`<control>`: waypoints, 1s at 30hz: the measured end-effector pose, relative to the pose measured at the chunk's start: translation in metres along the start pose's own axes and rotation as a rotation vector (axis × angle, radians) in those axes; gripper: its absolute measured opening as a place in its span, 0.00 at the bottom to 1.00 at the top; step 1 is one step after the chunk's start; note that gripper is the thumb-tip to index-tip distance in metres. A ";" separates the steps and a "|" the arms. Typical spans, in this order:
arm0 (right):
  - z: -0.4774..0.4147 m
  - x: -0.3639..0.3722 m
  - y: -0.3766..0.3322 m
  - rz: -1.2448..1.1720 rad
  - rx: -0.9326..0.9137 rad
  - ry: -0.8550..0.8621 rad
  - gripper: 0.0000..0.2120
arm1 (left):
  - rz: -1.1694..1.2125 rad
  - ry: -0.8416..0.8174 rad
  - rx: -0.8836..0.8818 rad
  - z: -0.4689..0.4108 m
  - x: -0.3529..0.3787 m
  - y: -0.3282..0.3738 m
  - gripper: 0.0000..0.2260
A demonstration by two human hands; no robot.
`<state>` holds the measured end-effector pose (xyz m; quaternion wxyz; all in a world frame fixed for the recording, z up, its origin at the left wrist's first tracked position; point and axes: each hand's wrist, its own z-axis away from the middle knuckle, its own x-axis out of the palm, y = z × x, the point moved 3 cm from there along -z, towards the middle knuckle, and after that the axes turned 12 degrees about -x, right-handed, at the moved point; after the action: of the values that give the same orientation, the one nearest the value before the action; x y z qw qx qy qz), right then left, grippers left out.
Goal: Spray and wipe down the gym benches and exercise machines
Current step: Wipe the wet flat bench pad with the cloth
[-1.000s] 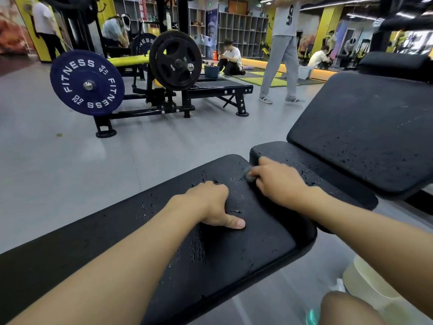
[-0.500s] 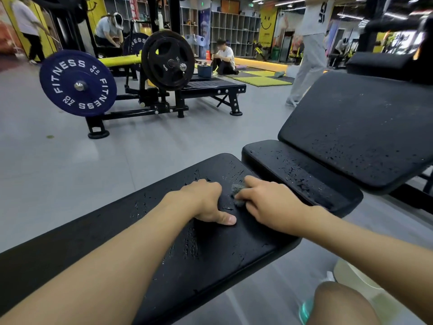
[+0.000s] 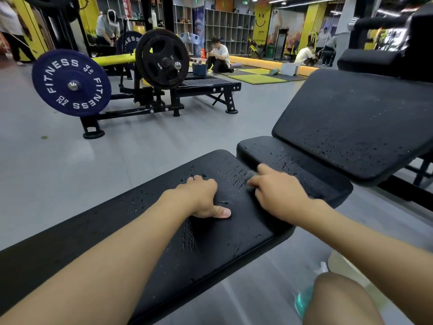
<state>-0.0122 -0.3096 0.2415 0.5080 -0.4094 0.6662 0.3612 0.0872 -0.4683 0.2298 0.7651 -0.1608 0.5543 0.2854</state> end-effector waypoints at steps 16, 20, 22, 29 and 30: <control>0.037 -0.011 0.014 -0.024 0.087 0.004 0.15 | -0.038 0.103 0.097 0.017 0.000 0.015 0.28; 0.059 -0.006 -0.024 -0.070 -0.147 -0.028 0.14 | -0.038 0.113 0.097 0.015 0.001 0.014 0.28; 0.060 -0.008 -0.011 -0.094 -0.095 -0.053 0.15 | -0.031 0.114 0.100 0.016 0.001 0.014 0.28; 0.080 -0.001 -0.028 -0.037 -0.073 0.066 0.12 | 0.014 0.145 0.113 0.016 0.006 0.011 0.27; 0.086 -0.002 -0.026 -0.060 -0.097 0.049 0.14 | 0.019 0.143 0.115 0.015 0.006 0.010 0.27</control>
<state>0.0445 -0.2431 0.2222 0.4816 -0.4621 0.6476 0.3676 0.0940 -0.4505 0.2302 0.7287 -0.1313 0.6245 0.2483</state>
